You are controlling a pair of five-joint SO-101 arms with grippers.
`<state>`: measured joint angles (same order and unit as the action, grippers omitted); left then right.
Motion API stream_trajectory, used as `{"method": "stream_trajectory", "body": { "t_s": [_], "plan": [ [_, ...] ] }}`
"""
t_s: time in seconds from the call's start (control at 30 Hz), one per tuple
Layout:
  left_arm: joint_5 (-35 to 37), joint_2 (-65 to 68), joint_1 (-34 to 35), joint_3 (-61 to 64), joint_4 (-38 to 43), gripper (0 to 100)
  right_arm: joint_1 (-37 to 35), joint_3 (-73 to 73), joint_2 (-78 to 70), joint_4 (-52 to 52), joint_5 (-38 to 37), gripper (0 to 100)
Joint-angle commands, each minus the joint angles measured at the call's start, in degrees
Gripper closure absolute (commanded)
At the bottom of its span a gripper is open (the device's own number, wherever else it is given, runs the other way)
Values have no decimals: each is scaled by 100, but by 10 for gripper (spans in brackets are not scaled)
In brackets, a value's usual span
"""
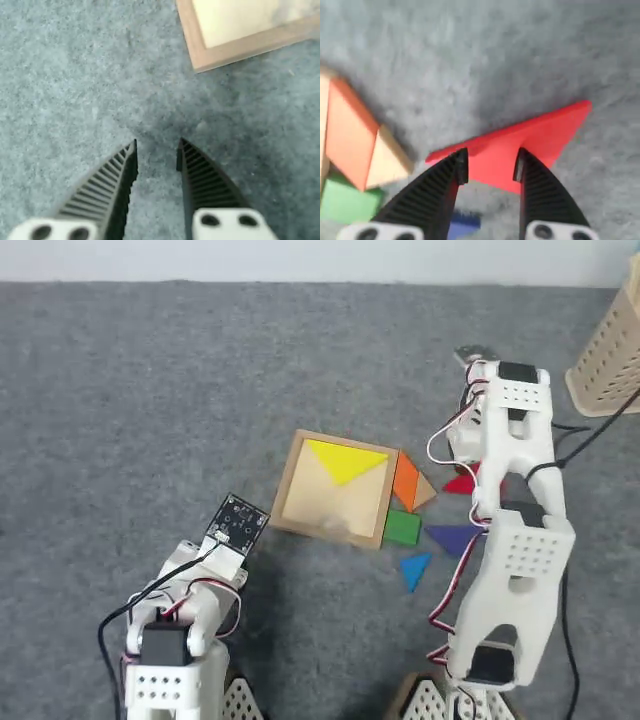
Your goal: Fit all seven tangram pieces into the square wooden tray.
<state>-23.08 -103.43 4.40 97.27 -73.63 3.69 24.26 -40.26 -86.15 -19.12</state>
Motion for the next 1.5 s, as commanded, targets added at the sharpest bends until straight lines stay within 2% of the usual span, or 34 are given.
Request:
{"method": "stream_trajectory", "body": {
  "t_s": [0.0,0.17,0.3,0.4,0.6,0.8,1.13,1.27,1.33,1.47],
  "plan": [
    [44,-123,18,-75,0,878,-251,-536,330,-154,-264,874],
    [44,-123,18,-75,0,878,-277,-1802,1877,295,-123,874],
    [44,-123,18,-75,0,878,-277,-2848,3248,1086,1002,819],
    [44,-123,18,-75,0,878,-277,-3402,3749,1253,1644,786],
    [44,-123,18,-75,0,878,-444,-3631,3363,1490,3569,782],
    [44,-123,18,-75,0,878,-418,-2725,2211,1543,4246,782],
    [44,-123,18,-75,0,878,-136,-1855,796,1508,4070,782],
    [44,-123,18,-75,0,878,-119,-1653,646,1086,3938,772],
    [44,-123,18,-75,0,878,-48,-1609,637,927,3692,741],
    [44,-123,18,-75,0,878,101,-1591,637,866,2734,721]
  ]
}}
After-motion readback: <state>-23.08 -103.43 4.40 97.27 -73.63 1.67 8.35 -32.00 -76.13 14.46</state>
